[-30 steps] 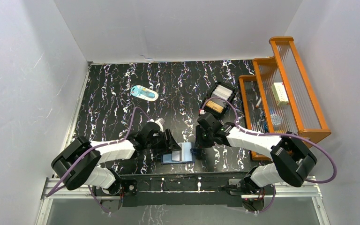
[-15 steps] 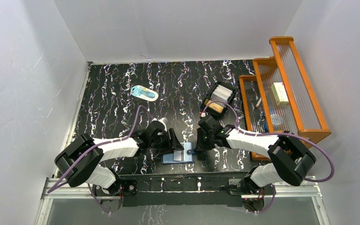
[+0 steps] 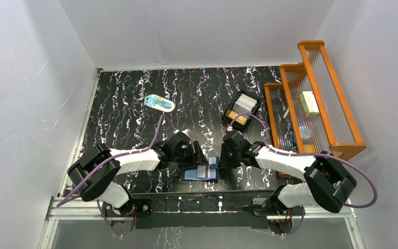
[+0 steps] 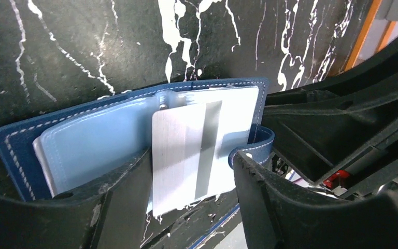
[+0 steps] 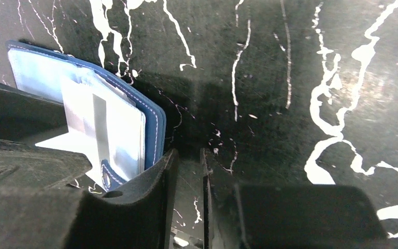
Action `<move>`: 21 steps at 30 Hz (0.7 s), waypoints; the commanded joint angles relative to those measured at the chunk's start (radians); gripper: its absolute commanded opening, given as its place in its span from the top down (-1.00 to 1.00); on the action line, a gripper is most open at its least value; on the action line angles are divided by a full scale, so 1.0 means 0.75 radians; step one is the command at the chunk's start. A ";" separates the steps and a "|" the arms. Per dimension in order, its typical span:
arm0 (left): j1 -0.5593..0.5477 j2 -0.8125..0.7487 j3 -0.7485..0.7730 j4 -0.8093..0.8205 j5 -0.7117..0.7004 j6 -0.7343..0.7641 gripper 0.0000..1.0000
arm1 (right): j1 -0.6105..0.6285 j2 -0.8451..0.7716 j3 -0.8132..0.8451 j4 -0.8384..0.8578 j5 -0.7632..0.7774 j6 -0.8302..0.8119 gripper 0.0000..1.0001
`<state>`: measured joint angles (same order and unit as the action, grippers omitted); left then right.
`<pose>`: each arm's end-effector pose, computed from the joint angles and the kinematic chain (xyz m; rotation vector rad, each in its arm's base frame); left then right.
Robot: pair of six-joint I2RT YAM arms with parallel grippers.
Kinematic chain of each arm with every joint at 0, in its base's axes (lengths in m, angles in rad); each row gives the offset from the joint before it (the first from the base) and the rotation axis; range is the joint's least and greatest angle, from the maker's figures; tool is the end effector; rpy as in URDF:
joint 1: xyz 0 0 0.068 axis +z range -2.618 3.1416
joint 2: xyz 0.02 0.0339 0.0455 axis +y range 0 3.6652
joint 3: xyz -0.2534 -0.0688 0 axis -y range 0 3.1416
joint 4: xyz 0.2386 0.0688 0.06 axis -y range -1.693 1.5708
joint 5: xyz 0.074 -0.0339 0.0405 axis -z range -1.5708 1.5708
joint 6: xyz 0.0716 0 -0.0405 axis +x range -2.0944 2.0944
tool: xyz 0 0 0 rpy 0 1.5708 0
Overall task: Put the credit cards into the card holder
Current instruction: Insert the credit card into the card holder.
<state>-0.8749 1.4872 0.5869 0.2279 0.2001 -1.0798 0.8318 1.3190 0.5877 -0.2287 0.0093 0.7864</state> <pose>0.1858 -0.2447 0.1266 -0.1381 2.5500 -1.1626 0.1743 0.1903 0.1249 -0.0563 2.6502 0.5962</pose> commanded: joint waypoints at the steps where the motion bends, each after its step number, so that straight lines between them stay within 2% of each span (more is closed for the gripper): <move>1: -0.003 -0.088 0.058 -0.262 -0.131 0.065 -0.16 | 0.003 -0.083 0.053 -0.114 0.098 -0.005 0.36; 7: 0.001 -0.152 0.065 -0.375 -0.163 0.092 -0.22 | 0.003 -0.115 0.059 -0.117 0.062 0.007 0.35; 21: 0.001 -0.097 0.102 -0.296 -0.028 0.063 -0.24 | 0.048 -0.054 -0.016 0.079 -0.074 0.074 0.46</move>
<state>-0.8745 1.4033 0.6178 0.0124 0.1276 -1.0252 0.8471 1.2636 0.5896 -0.2367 -0.0212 0.8101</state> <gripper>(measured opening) 0.619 0.278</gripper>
